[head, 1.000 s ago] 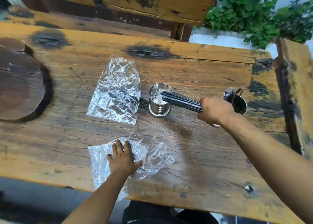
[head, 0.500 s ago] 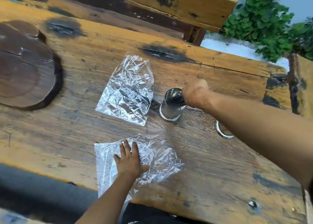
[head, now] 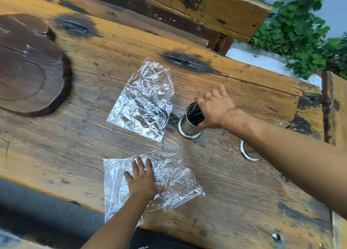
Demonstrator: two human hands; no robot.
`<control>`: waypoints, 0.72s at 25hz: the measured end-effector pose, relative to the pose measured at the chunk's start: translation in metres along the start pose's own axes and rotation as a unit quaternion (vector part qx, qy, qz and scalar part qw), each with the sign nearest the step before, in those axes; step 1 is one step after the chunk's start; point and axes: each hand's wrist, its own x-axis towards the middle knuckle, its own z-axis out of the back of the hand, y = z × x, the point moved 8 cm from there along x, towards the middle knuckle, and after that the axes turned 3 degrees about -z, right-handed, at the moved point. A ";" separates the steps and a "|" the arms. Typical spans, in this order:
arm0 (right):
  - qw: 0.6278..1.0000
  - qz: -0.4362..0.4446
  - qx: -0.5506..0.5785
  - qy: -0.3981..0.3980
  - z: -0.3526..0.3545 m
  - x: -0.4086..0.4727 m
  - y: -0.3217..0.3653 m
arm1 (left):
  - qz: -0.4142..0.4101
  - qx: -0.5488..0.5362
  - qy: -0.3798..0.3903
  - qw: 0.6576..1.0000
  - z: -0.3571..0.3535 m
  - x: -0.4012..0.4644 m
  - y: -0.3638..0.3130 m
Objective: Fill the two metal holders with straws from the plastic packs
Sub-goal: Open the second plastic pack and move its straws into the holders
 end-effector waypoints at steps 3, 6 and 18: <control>0.983 -0.095 0.136 -0.079 0.000 -0.012 -0.030 | 0.003 -0.006 0.007 1.000 0.001 0.001 -0.002; 0.933 -0.161 0.313 -0.079 -0.028 -0.021 -0.051 | 0.006 -0.012 0.013 1.000 0.001 0.000 -0.004; 0.579 -0.161 0.783 -0.160 -0.048 -0.020 -0.049 | 0.004 -0.001 0.011 1.000 -0.001 0.001 -0.004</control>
